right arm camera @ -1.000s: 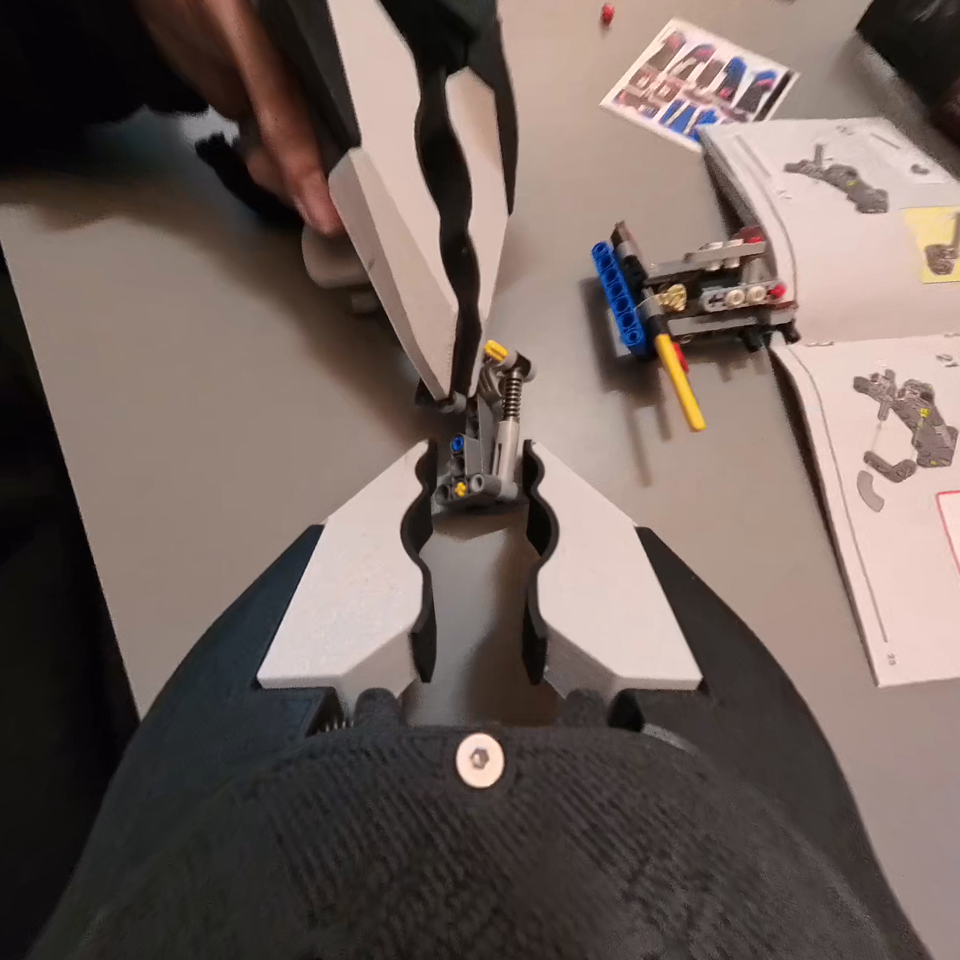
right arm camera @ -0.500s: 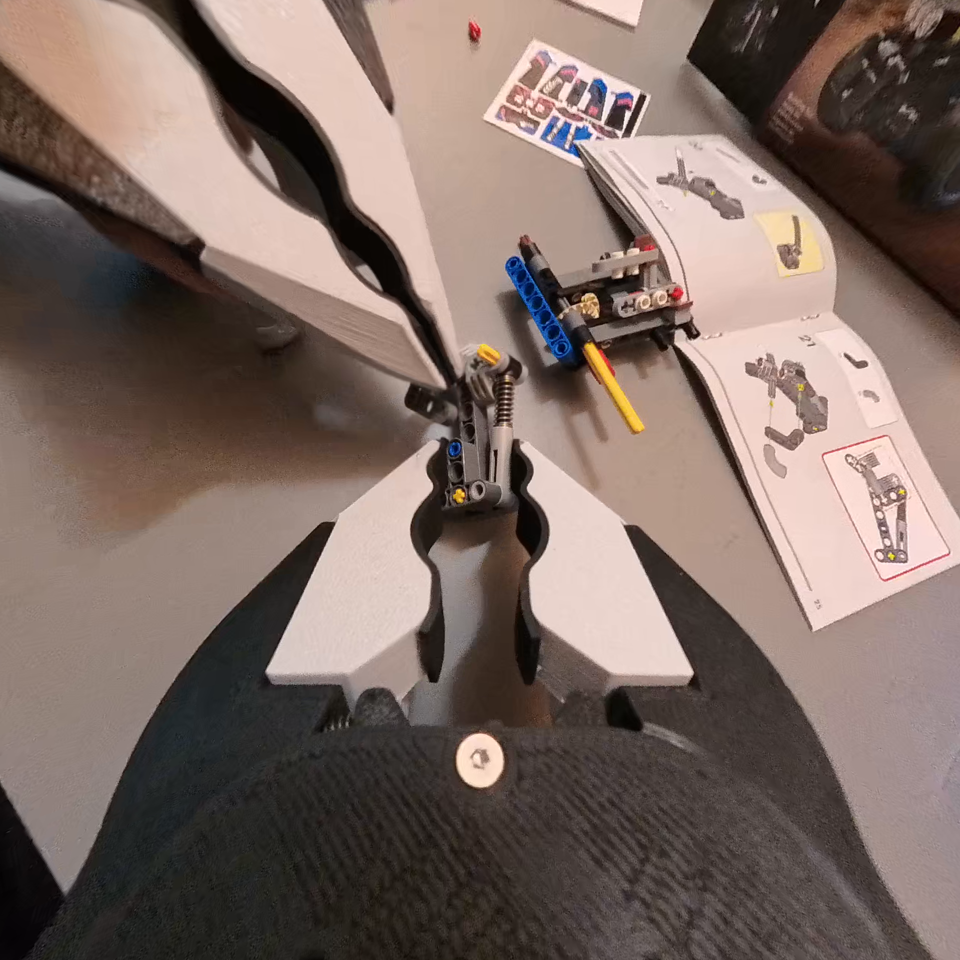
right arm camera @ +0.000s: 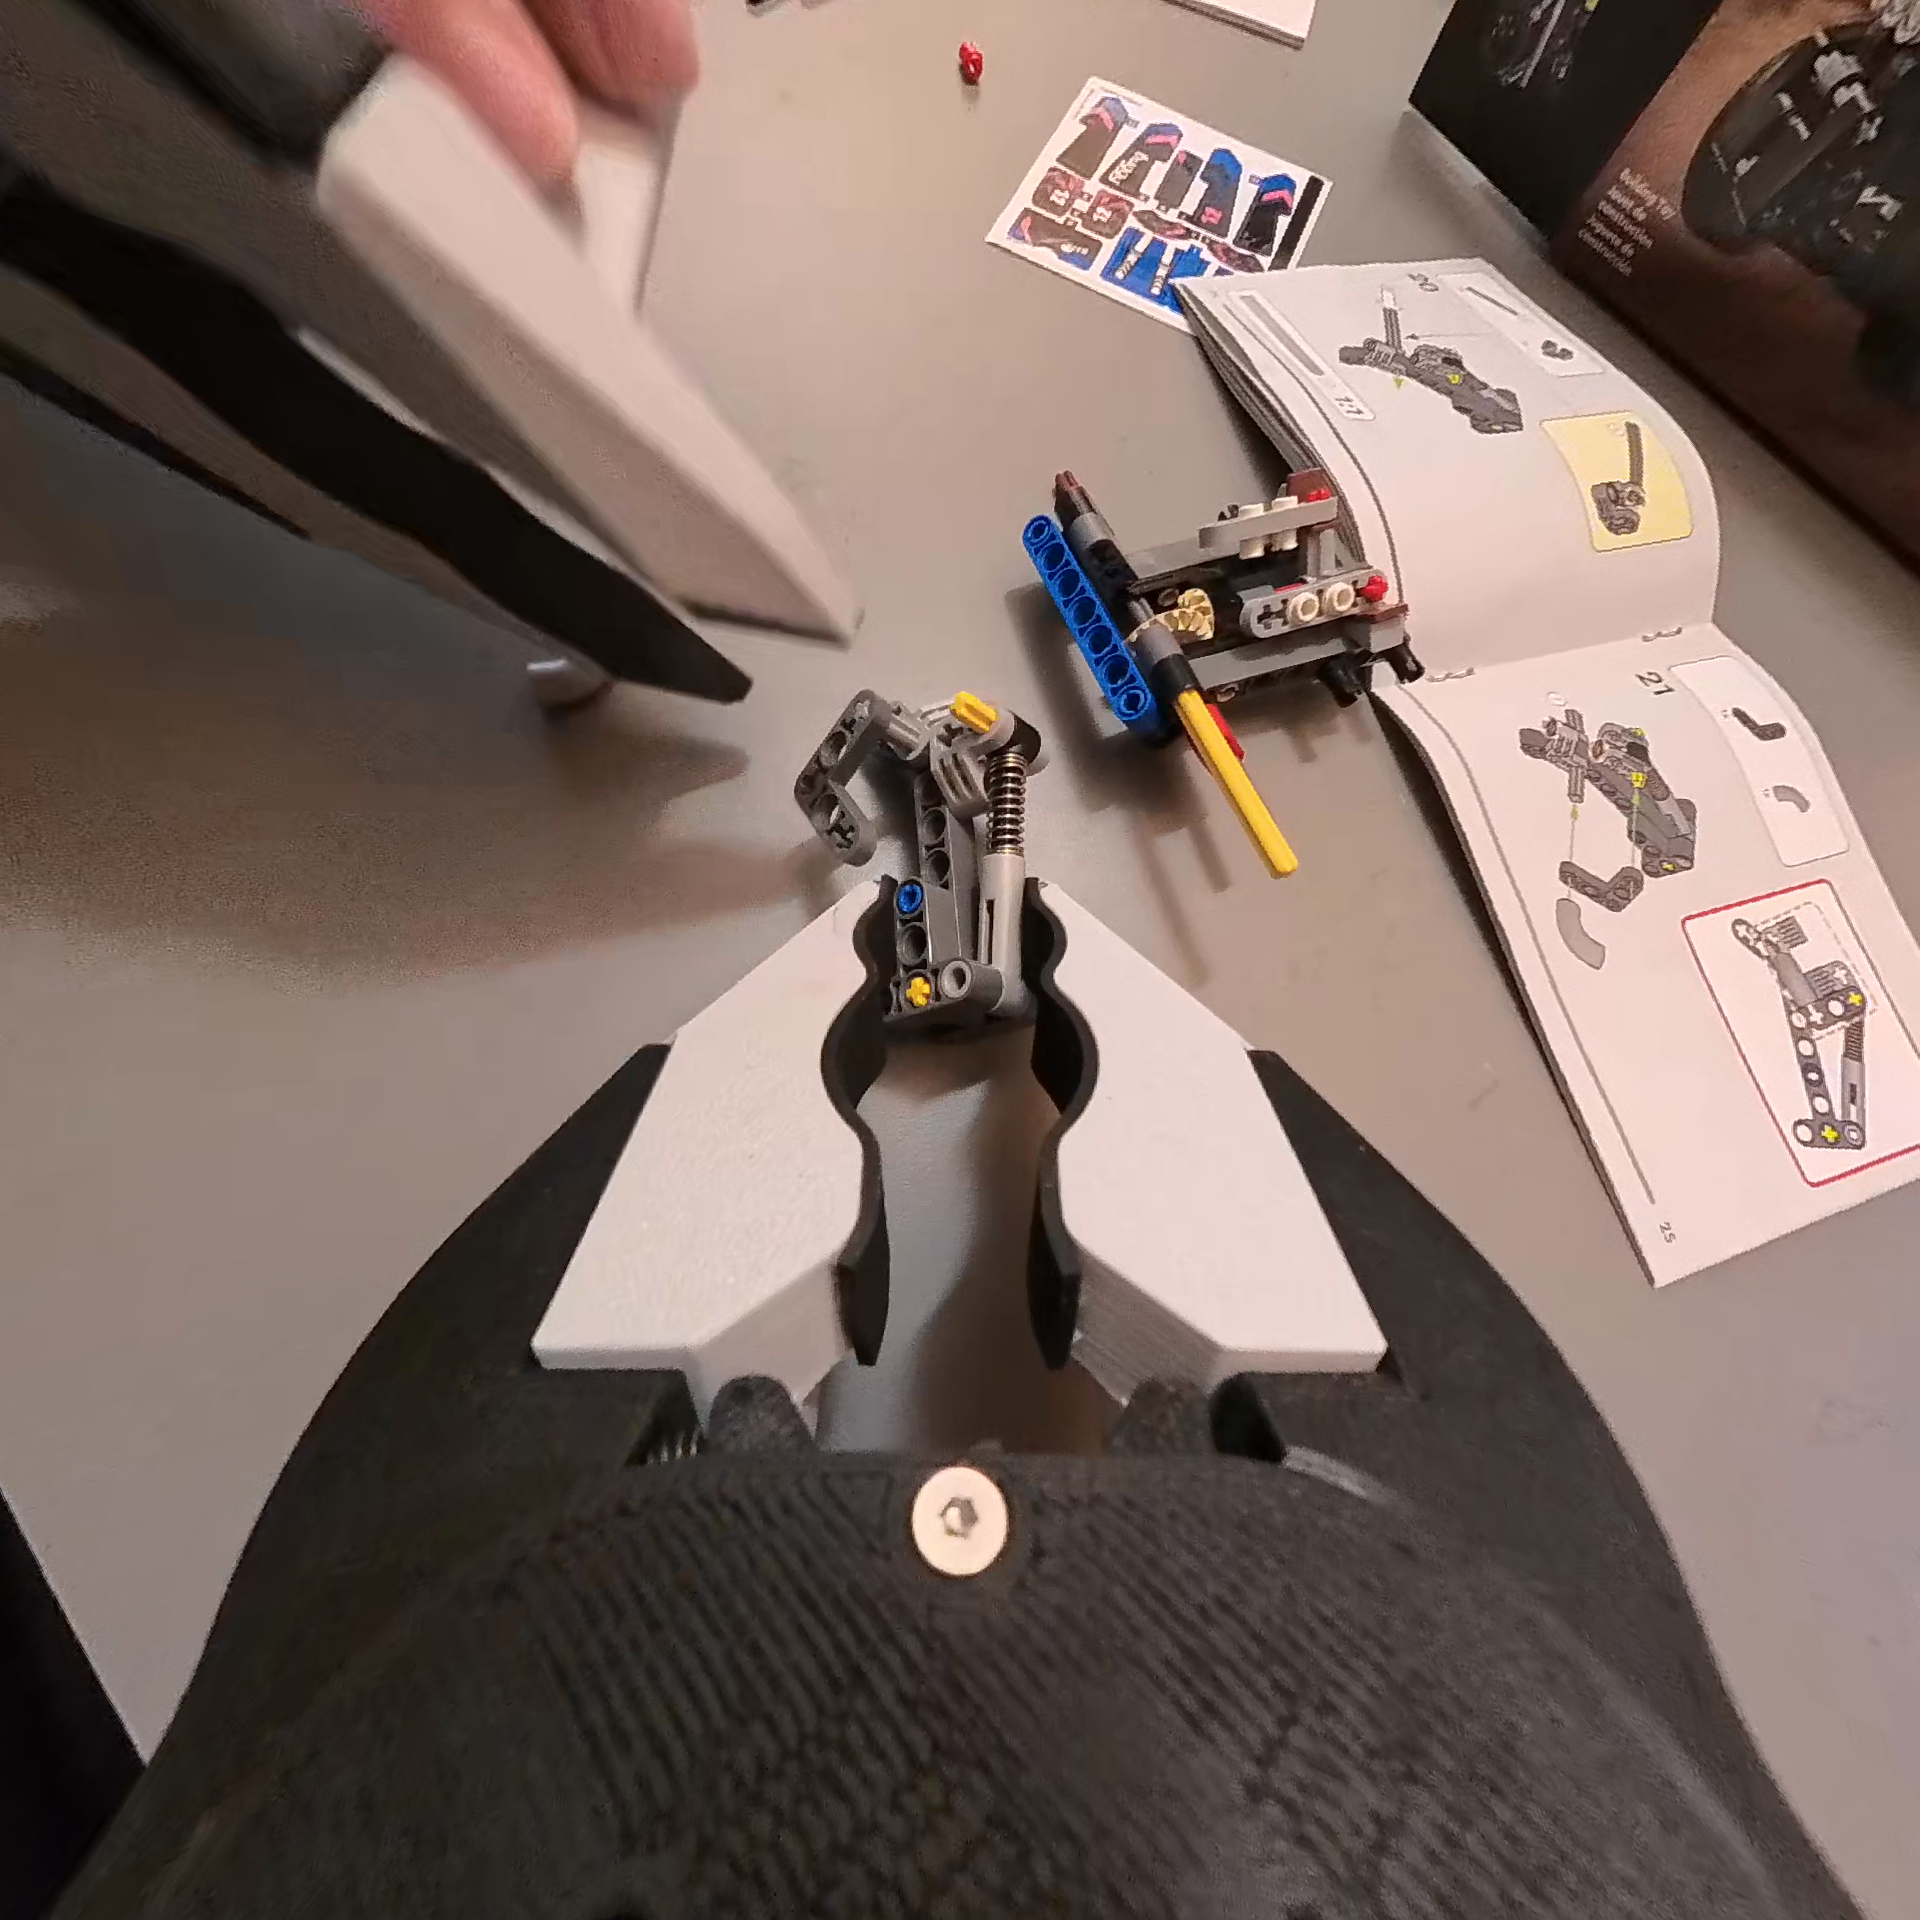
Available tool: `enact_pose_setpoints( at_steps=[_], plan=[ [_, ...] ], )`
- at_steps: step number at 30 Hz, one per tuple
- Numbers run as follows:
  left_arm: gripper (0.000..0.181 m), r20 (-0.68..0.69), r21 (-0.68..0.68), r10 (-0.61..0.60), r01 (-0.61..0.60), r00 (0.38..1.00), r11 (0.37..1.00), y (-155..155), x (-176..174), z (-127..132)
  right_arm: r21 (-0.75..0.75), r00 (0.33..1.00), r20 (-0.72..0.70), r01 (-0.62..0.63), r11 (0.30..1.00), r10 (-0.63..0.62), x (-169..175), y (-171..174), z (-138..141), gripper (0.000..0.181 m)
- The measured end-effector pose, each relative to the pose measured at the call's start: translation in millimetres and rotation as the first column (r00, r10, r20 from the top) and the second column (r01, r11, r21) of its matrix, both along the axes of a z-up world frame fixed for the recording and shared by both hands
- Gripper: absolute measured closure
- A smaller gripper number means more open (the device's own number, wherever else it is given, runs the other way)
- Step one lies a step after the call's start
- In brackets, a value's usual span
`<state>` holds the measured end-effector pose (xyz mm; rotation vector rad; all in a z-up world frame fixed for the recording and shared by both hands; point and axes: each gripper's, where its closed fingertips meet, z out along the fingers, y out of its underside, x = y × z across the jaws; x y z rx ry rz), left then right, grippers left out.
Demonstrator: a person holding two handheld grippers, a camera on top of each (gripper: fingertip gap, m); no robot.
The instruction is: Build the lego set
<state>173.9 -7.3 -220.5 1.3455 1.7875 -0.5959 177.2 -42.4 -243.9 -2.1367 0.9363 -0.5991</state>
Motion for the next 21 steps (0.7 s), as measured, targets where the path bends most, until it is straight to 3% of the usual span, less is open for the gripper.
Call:
enact_pose_setpoints(
  at_steps=[4,9,14,18,21],
  plan=[
    [0.148,0.135,0.092,-0.042,0.030,0.990,0.995,-11,-2,-11,-0.003,1.000,0.003,0.006,1.000,-0.006,0,0,0,0.160],
    [0.174,0.130,0.024,0.029,-0.032,0.991,0.999,-22,4,-11,-0.002,1.000,0.001,0.024,1.000,-0.024,0,-1,0,0.159],
    [0.174,-0.104,-0.087,0.172,-0.181,0.980,0.980,-24,6,-10,-0.027,0.999,0.021,0.050,0.998,-0.050,0,-2,0,0.160],
    [0.171,-0.342,-0.147,0.265,-0.330,0.902,0.933,-24,8,-10,-0.046,0.997,0.038,0.067,0.997,-0.065,2,-3,0,0.160],
    [0.169,-0.431,-0.181,0.310,-0.418,0.847,0.891,-24,10,-10,-0.050,0.996,0.041,0.083,0.995,-0.081,3,-4,0,0.160]
  ],
)
